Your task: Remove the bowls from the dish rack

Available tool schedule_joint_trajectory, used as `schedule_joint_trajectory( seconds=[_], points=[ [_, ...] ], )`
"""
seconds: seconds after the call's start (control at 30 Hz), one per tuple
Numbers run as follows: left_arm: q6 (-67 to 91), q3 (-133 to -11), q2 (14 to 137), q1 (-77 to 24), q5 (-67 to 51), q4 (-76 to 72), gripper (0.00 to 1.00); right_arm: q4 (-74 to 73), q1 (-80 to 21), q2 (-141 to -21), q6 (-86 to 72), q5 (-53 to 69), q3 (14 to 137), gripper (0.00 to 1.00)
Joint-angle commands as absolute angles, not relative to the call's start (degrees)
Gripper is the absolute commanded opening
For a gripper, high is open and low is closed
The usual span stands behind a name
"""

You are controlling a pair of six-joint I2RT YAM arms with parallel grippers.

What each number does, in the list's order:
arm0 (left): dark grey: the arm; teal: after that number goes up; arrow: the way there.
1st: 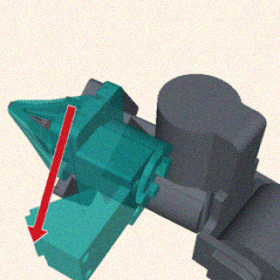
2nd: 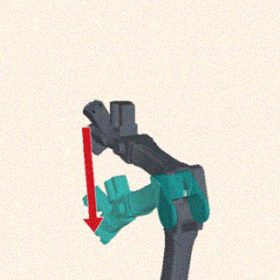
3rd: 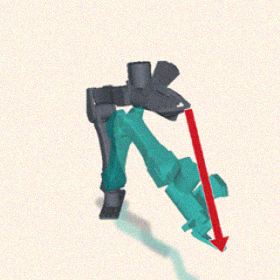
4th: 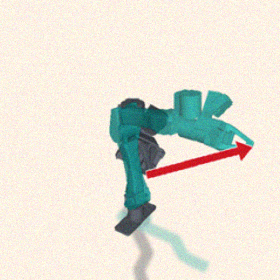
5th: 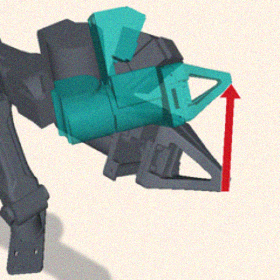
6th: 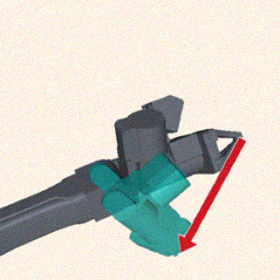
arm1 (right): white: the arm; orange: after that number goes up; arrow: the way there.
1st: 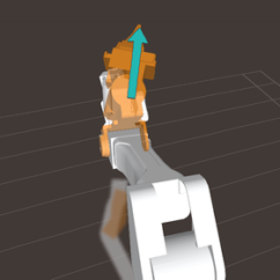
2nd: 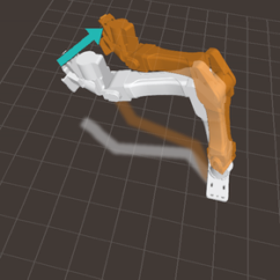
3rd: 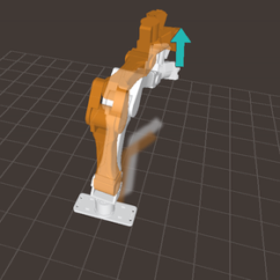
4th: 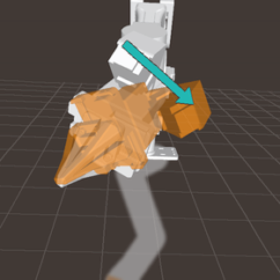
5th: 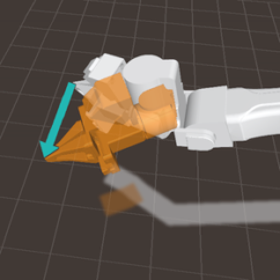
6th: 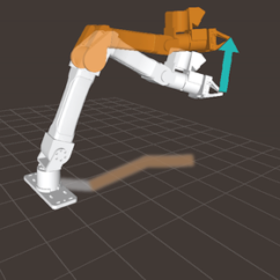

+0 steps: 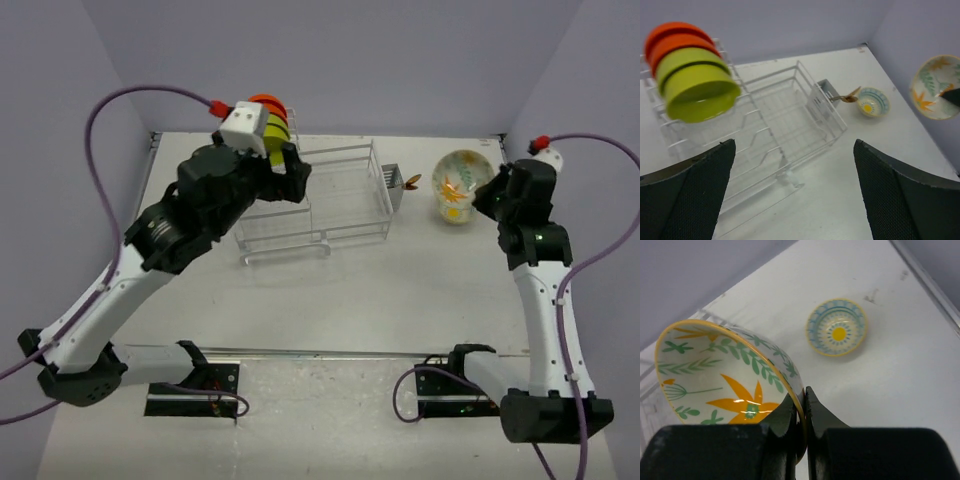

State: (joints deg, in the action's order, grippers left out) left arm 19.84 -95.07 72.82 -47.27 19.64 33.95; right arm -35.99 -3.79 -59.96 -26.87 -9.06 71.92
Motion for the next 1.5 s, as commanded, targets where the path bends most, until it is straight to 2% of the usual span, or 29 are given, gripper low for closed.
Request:
schedule_joint_trajectory(
  seconds=[0.0,0.17,0.4,0.77,1.07,1.1,1.13,1.33,1.47],
  points=[
    [14.5,-89.3,59.8,-46.9,35.0,32.7,1.0,-29.9,8.8,-59.4,-35.7,-3.5,68.7,0.0],
    [13.5,-79.4,51.6,-46.9,39.5,31.0,1.0,-27.9,13.0,-72.4,-40.4,-6.1,71.5,0.0],
    [11.1,-80.2,49.0,-46.9,40.0,35.2,1.0,-28.3,14.2,-90.0,-40.9,-0.6,79.4,0.0],
    [8.2,-78.1,51.1,-46.9,37.9,34.2,1.0,-29.4,15.2,-102.1,-36.6,4.4,82.6,0.0],
    [7.7,-80.7,52.7,-46.9,37.6,34.6,1.0,-29.2,15.6,-103.6,-35.7,4.4,81.6,0.02],
    [7.7,-81.0,52.9,-46.9,37.6,34.6,1.0,-29.3,15.6,-103.5,-35.4,3.6,81.3,0.06],
    [7.7,-80.9,53.0,-46.9,37.5,34.6,1.0,-29.3,15.6,-103.5,-35.3,3.2,81.1,0.14],
    [6.0,-82.2,54.8,-46.9,38.8,34.5,1.0,-29.4,15.6,-103.2,-35.3,3.6,79.7,0.23],
    [2.6,-88.2,57.7,-46.9,43.2,36.2,1.0,-31.3,15.8,-98.8,-36.0,3.2,80.2,0.79]
  ],
)
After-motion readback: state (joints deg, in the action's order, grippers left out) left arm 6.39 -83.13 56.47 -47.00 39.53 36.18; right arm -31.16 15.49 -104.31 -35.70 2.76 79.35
